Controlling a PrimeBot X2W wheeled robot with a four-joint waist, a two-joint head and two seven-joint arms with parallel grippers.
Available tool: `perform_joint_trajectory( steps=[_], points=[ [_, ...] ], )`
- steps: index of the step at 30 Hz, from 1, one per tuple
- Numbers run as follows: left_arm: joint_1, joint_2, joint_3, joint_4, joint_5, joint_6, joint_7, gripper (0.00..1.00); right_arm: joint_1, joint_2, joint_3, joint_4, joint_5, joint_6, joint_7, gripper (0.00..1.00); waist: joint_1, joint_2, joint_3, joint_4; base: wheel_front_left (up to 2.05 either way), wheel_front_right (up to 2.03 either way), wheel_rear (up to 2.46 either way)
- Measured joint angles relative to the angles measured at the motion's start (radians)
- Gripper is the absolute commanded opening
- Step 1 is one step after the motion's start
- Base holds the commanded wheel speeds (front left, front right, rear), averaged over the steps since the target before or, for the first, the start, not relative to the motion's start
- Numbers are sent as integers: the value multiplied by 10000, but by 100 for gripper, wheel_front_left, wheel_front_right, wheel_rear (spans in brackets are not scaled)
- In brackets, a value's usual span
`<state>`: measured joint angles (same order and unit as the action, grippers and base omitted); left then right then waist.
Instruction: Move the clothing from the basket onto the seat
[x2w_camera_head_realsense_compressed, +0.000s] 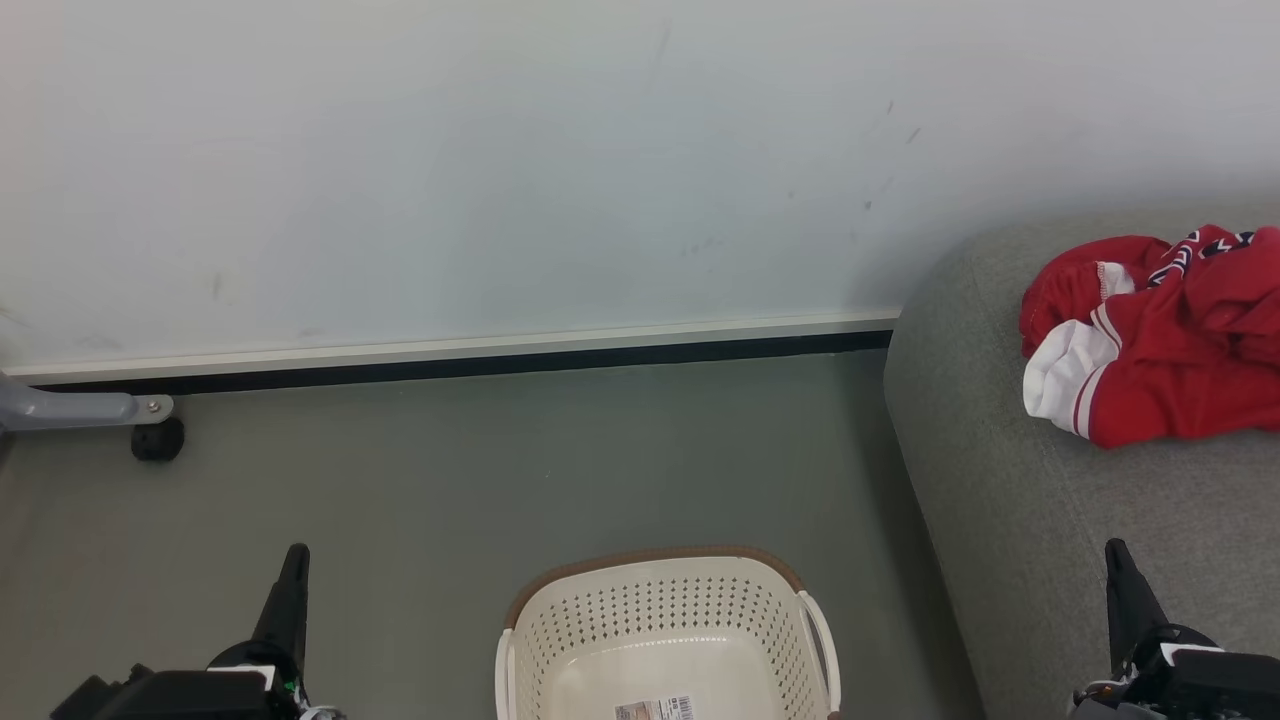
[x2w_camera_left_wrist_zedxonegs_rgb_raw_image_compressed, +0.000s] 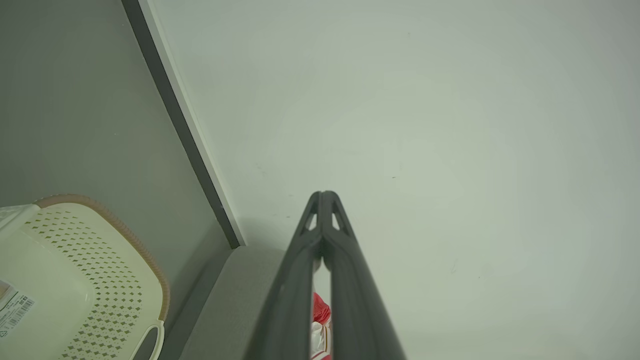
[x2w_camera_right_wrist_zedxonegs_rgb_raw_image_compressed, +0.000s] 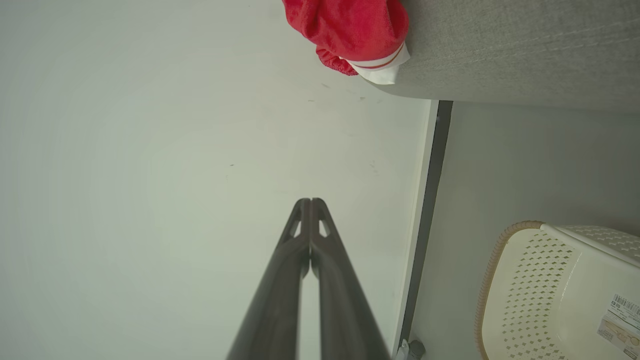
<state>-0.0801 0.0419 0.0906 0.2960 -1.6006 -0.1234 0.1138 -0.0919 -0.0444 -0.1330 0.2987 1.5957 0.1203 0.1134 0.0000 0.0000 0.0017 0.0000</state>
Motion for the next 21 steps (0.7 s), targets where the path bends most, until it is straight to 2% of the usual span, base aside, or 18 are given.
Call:
perform_joint_trajectory(
  steps=[21],
  points=[
    [0,0,-2,2,0,0,0,0,0,0,0,0,0,0,0,0,0,0,0,0,0,0,0]
  ],
)
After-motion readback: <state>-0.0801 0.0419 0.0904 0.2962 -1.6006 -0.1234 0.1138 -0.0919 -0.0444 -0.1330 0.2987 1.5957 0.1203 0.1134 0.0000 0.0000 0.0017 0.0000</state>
